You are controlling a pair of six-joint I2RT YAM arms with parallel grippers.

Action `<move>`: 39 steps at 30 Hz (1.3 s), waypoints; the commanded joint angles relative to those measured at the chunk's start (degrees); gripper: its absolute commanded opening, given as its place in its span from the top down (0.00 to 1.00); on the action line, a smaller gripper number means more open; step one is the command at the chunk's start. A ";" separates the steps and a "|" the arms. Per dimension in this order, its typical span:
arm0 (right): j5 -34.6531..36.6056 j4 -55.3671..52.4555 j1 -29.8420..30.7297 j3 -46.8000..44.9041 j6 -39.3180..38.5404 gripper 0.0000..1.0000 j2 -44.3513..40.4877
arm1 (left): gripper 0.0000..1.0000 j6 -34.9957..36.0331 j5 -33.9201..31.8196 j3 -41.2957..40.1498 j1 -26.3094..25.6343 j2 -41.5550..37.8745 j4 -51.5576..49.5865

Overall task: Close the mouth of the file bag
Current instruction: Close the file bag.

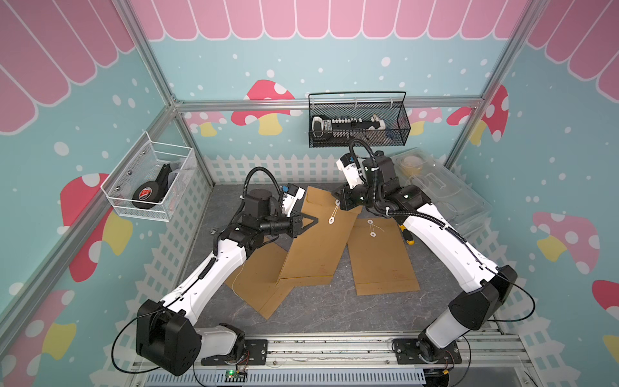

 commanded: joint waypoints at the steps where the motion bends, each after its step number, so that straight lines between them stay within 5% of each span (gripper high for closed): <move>1: -3.32 2.46 1.00 -0.38 1.16 1.00 -0.30 | 1.00 0.99 0.43 0.57 -0.25 -0.16 0.38; 22: -8.53 9.66 0.86 -19.11 5.89 1.00 -7.75 | 1.00 0.37 -1.38 -0.24 1.37 -1.48 0.32; 34: -7.11 10.22 -0.55 -21.63 5.13 1.00 -8.30 | 1.00 -1.52 -3.21 -0.41 2.16 -2.74 1.29; 39: -4.02 11.17 -1.20 -21.85 8.95 0.78 -10.17 | 1.00 -4.31 -5.00 -2.24 2.12 -2.76 4.79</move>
